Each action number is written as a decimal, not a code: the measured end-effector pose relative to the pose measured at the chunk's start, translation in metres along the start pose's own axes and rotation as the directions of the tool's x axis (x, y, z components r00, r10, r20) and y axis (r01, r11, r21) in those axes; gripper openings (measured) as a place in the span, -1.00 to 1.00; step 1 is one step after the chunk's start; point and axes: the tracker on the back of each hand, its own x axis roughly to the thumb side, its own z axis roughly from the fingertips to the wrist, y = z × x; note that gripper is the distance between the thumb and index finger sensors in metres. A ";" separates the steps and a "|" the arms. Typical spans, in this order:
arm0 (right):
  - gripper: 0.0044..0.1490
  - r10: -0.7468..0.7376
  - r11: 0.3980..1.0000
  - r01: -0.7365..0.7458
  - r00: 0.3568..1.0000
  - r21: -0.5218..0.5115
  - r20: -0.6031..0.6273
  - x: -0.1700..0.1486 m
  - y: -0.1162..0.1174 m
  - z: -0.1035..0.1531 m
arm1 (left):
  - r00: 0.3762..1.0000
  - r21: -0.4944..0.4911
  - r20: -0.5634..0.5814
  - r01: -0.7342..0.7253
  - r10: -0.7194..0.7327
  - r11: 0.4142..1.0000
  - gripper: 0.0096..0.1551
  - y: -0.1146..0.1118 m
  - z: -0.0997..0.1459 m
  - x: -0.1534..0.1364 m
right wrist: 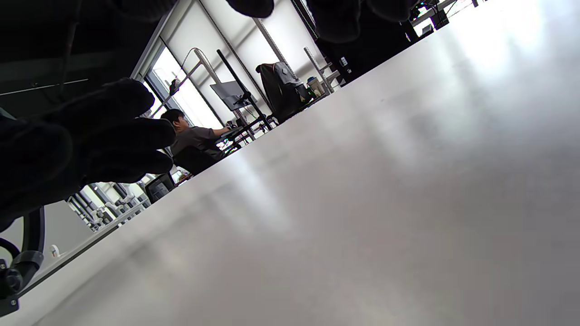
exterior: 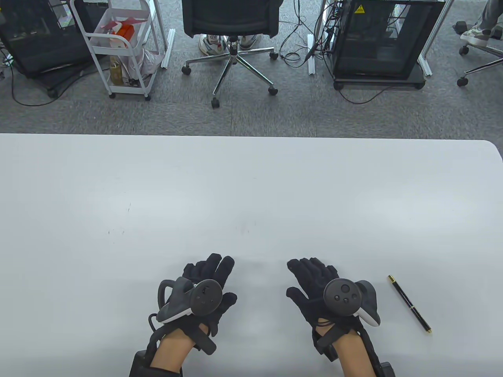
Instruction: Remove fountain pen cap from fountain pen with right hand
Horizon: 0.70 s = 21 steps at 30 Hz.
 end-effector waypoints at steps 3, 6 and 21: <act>-0.11 0.004 1.000 -0.004 1.000 -0.005 0.004 0.000 -0.001 0.001 | 1.000 0.007 0.000 0.002 -0.002 1.000 -0.02 0.000 0.000 0.000; -0.11 -0.006 1.000 0.006 1.000 -0.002 0.004 0.000 0.000 0.000 | 1.000 -0.005 -0.004 -0.001 0.001 1.000 -0.03 -0.001 0.000 -0.001; -0.11 -0.001 1.000 0.001 1.000 -0.003 0.018 0.003 0.001 0.000 | 1.000 0.011 -0.022 -0.011 0.011 1.000 -0.03 0.001 0.001 -0.002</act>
